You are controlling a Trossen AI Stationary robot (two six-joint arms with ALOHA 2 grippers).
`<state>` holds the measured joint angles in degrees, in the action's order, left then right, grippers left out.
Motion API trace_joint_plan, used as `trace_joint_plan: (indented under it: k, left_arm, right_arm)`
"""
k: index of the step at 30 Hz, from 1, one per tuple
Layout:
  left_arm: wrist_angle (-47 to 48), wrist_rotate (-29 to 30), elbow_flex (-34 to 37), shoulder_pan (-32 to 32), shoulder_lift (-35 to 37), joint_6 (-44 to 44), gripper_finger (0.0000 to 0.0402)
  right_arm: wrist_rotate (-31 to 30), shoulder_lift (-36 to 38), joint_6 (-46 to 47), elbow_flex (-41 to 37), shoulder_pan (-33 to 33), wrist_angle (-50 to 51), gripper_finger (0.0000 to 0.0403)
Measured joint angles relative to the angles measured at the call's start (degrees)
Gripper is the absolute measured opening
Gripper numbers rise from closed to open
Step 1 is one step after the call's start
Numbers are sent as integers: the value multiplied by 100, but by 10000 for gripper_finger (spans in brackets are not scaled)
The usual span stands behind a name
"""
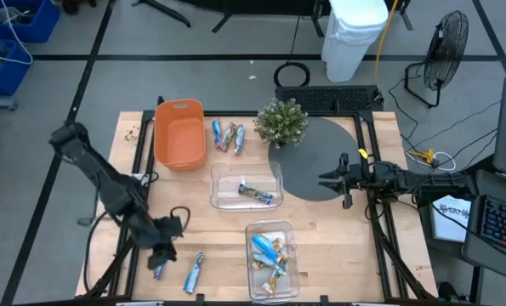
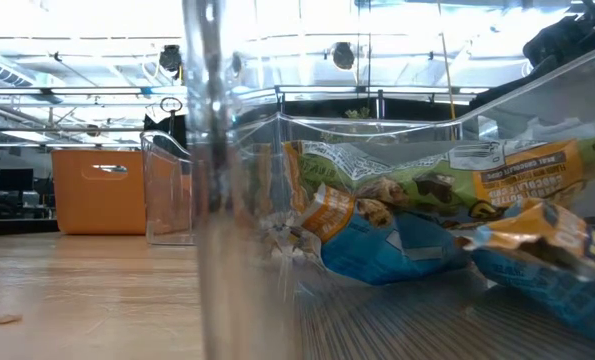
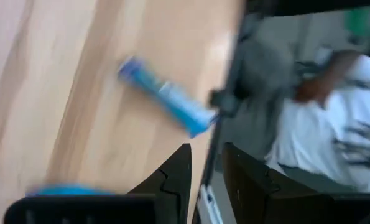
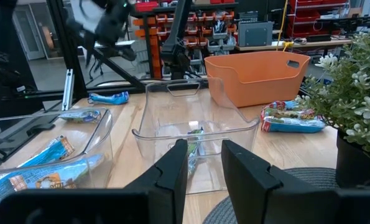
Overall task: Pick and place Granola Bars by type
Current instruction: Put the purple granola bar into the top transparent bin
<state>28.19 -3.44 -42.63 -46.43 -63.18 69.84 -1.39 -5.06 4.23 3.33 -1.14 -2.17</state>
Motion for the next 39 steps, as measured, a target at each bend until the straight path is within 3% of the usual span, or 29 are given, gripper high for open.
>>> trace_joint_plan:
  k: [4,11,23,39]
  left_arm:
    - [648,-233,0,-324,-600,1267,92]
    - [1843,-405,2,-388,-1053,1591,92]
    - [2397,-243,2,-260,-1027,2796,92]
    - [2458,-465,5,-442,-1050,3200,93]
  right_arm:
    - [0,0,2,-2,2,-2,89]
    - [0,0,0,-2,0,-7,89]
    - [0,2,2,0,2,-9,89]
    - [0,0,2,0,0,-11,89]
